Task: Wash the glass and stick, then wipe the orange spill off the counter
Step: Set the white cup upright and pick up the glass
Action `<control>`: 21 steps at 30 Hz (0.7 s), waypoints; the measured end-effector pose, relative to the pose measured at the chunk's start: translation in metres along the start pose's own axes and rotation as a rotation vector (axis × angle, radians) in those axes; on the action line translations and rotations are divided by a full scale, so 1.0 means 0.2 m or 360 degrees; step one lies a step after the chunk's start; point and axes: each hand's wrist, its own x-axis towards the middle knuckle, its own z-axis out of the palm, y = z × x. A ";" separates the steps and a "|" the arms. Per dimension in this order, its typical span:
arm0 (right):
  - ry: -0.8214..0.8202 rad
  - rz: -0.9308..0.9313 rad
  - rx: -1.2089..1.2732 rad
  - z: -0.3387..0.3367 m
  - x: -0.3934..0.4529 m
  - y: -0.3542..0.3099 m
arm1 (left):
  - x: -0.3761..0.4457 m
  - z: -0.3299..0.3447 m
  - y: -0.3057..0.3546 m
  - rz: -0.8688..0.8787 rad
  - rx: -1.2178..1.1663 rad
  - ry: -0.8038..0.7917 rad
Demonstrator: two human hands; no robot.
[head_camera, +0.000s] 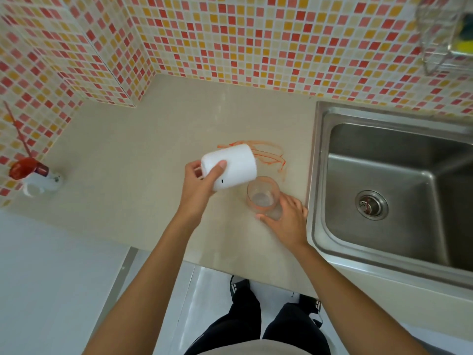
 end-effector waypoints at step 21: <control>-0.0196 -0.0178 -0.0243 -0.10 -0.13 0.11 | 0.02 -0.21 -0.33 -0.0306 0.0133 -0.0370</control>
